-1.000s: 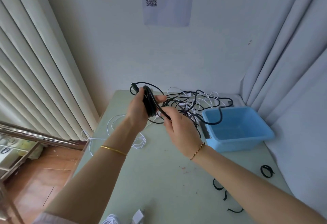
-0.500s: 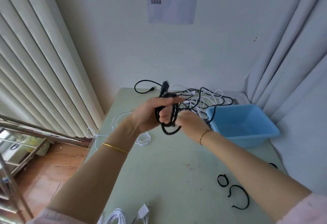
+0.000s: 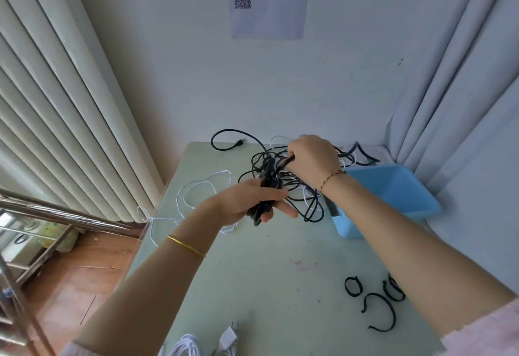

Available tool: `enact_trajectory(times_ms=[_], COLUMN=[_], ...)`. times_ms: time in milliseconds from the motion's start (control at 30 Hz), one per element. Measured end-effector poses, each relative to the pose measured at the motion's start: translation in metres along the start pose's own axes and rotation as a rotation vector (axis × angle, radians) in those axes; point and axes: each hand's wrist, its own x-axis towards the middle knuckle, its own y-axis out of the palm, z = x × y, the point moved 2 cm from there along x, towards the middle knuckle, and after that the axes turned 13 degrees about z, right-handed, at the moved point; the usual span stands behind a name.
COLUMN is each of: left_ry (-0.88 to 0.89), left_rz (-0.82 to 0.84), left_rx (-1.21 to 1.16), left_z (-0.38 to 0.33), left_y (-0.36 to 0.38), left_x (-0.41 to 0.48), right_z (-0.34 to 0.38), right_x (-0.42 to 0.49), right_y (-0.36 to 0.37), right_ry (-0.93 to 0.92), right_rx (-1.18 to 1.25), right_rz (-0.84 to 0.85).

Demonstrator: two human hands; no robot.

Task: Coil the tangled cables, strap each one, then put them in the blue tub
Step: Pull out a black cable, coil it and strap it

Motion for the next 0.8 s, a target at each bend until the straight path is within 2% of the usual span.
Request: enact_trajectory(times_ms=[100, 233, 333, 400, 667, 800], left_ry=[0.093, 0.203, 0.279, 0.315, 0.478, 0.495], left_rz=[-0.174, -0.318, -0.444, -0.511, -0.507, -0.391], left_rx=[-0.076, -0.364, -0.582, -0.605, -0.489, -0.551], left_z=[0.004, -0.006, -0.005, -0.005, -0.023, -0.02], left_y=[-0.003, -0.011, -0.032, -0.044, -0.036, -0.03], left_x=[0.004, 0.006, 0.006, 0.002, -0.007, -0.006], right_z=[0.019, 0.035, 0.045, 0.052, 0.047, 0.037], right_x=[-0.01, -0.026, -0.043, -0.054, -0.059, -0.055], right_y=[-0.002, -0.007, -0.006, 0.003, 0.061, 0.065], right_ry=[-0.083, -0.103, -0.117, -0.144, -0.327, -0.384], right_rx=[0.076, 0.218, 0.42, 0.463, 0.266, 0.185], right_rz=[-0.011, 0.007, 0.012, 0.045, 0.212, 0.27])
